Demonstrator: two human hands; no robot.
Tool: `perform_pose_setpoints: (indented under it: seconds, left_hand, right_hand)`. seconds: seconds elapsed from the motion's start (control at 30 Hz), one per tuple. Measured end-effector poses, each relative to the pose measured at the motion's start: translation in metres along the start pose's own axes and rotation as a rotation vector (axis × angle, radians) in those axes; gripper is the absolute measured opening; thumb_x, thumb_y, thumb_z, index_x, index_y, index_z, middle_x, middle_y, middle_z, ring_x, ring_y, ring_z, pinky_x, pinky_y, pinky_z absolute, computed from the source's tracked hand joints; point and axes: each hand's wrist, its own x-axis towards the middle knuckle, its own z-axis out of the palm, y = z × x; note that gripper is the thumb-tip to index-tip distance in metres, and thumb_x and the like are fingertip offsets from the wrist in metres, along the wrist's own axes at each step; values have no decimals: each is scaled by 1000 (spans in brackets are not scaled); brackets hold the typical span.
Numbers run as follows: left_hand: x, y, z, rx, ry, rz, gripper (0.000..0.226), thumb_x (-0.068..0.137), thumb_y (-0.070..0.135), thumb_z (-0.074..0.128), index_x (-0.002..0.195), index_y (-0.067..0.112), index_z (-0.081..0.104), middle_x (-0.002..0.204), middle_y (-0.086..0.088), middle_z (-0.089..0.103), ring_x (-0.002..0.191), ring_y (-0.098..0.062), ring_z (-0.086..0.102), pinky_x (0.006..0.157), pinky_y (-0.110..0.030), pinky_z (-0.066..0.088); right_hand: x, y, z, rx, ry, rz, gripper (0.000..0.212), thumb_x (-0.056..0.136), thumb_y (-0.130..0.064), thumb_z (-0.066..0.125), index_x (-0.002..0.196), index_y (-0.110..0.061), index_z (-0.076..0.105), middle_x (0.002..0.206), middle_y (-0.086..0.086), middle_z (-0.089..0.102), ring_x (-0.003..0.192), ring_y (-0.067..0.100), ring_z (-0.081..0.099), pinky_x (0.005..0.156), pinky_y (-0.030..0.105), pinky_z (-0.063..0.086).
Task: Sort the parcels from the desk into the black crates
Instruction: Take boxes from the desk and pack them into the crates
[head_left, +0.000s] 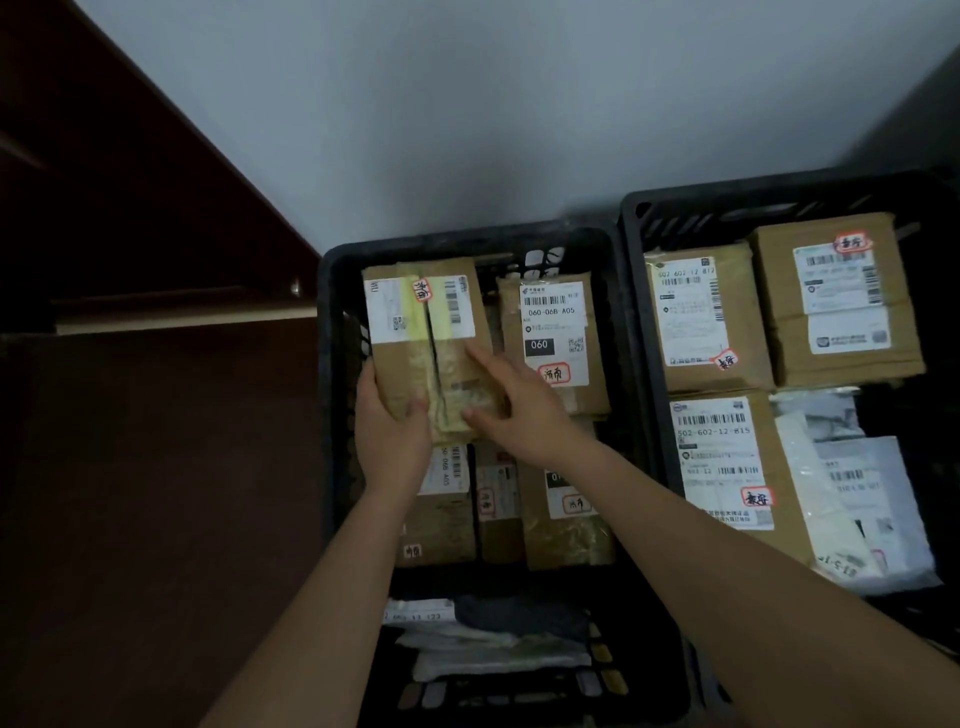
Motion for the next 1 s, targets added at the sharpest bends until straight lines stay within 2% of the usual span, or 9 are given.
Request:
perform_pose_setpoints:
  seconds: [0.17, 0.27, 0.37, 0.5, 0.63, 0.77, 0.83, 0.9, 1.0]
  left_hand:
    - [9, 0, 16, 32, -99, -14, 65, 99, 17, 56, 154, 29, 24, 125, 13, 45, 114, -7, 46, 96, -28, 41]
    - [15, -7, 19, 13, -143, -12, 66, 100, 16, 55, 154, 30, 21, 128, 11, 44, 117, -8, 45, 97, -28, 42]
    - [19, -14, 17, 58, -212, -25, 72, 101, 15, 52, 157, 32, 11, 138, 7, 43, 123, -9, 43, 100, -28, 39]
    - [25, -16, 16, 47, -240, -63, 75, 100, 15, 53, 157, 35, 7, 151, 3, 39, 136, -17, 40, 111, -40, 39]
    - [28, -23, 14, -6, -253, -79, 67, 104, 18, 45, 155, 41, 9, 153, 6, 37, 131, -11, 42, 102, -33, 44]
    - [34, -26, 19, 97, -220, -57, 69, 103, 17, 46, 157, 37, 5, 153, 3, 38, 130, -14, 44, 98, -28, 41]
    - [34, -24, 20, 138, -215, -56, 71, 103, 19, 47, 157, 34, 3, 151, 0, 40, 121, -12, 47, 92, -28, 42]
    - [31, -18, 16, 192, -210, -49, 74, 103, 22, 49, 157, 31, 0, 154, -1, 37, 125, -16, 47, 90, -27, 41]
    - [21, -7, 8, 257, -167, -29, 80, 100, 26, 55, 158, 28, 0, 157, -2, 33, 137, -23, 40, 100, -33, 41]
  right_hand:
    - [-5, 16, -7, -169, 31, 79, 75, 93, -44, 62, 154, -40, 19, 160, -3, 27, 148, 23, 16, 118, 59, 15]
    - [-8, 23, -9, -230, -29, 74, 74, 95, -41, 61, 155, -40, 17, 164, -10, 12, 150, 20, 3, 119, 61, 6]
    - [-7, 26, -4, -329, -45, 53, 76, 95, -42, 59, 155, -41, 13, 164, -11, 8, 150, 21, 1, 119, 62, 1]
    - [-9, 26, -3, -395, -6, 33, 76, 95, -41, 61, 155, -39, 16, 164, -10, 2, 150, 24, 1, 119, 62, 3]
    - [-7, 32, -4, -449, 1, -10, 73, 94, -45, 60, 155, -40, 18, 164, -10, 2, 149, 24, 4, 118, 64, 5]
    - [-3, 27, 1, -503, -5, 41, 74, 93, -43, 61, 154, -39, 20, 164, -9, 2, 148, 26, 4, 117, 66, 7]
    - [-5, 24, 1, -504, -32, 57, 75, 95, -42, 60, 155, -39, 16, 164, -9, -2, 150, 27, 2, 117, 66, 9]
    - [-8, 21, -3, -493, -73, 71, 77, 96, -43, 58, 156, -40, 9, 164, -9, -7, 150, 26, -2, 116, 66, 10]
    - [-17, 15, -14, -484, -76, 78, 82, 96, -41, 59, 155, -43, 3, 164, -8, -10, 150, 30, -1, 115, 65, 15]
